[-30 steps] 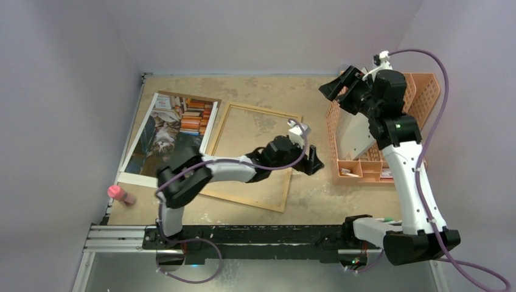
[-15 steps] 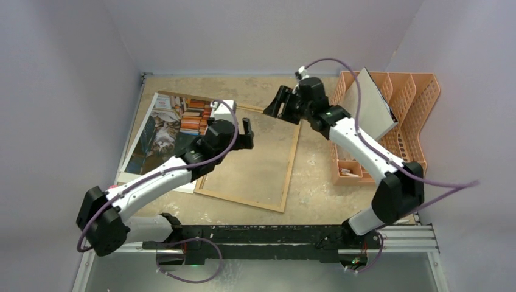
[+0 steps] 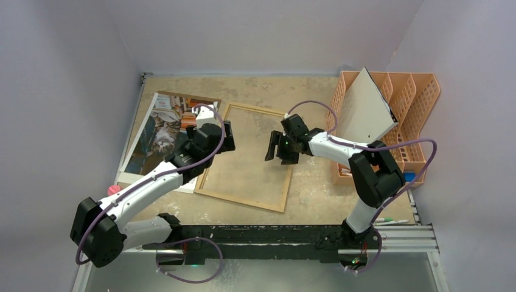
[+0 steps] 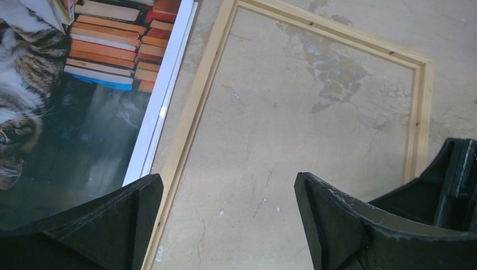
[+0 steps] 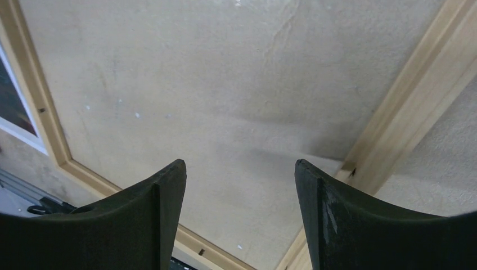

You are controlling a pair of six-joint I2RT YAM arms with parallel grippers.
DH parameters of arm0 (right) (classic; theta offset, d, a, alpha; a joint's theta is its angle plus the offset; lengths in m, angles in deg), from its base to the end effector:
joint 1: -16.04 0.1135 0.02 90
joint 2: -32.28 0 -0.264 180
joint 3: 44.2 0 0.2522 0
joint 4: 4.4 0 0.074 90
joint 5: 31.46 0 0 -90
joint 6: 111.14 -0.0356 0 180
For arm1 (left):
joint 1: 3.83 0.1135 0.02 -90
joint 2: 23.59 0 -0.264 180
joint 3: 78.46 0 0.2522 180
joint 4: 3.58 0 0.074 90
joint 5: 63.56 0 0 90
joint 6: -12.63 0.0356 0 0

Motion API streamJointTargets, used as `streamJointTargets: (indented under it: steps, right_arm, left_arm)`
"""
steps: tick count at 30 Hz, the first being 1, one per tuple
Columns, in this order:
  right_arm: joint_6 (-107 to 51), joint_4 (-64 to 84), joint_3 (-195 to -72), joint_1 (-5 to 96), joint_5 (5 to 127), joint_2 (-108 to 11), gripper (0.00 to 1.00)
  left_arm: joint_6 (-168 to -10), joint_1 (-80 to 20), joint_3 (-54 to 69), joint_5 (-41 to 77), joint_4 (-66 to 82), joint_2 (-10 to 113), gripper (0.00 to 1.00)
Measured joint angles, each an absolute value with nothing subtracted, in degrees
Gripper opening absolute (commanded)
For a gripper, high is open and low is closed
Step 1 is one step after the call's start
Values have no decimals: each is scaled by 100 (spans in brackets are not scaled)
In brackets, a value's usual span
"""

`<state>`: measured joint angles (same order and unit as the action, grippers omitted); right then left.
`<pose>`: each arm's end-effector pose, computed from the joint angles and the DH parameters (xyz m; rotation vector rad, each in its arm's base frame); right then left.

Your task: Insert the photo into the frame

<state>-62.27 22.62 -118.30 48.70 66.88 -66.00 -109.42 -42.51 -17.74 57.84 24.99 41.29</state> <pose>0.2974 0.1968 0.1863 0.1253 2.5945 0.7004 0.2046 -0.1401 0.2778 -0.1938 2.0459 -0.1763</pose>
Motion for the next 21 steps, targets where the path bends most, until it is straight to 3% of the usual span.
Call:
streamJointTargets:
  steps: [13, 21]
  right_arm:
    - [-6253, 2080, -11447, 4866, 6614, -6598, 72]
    - [-6354, 2439, -11493, 4897, 5156, -6517, 75]
  left_arm:
    - [-10973, -3569, -1643, 5393, 2451, 4949, 93]
    - [-10966, -2994, -1280, 4752, 2462, 5576, 92]
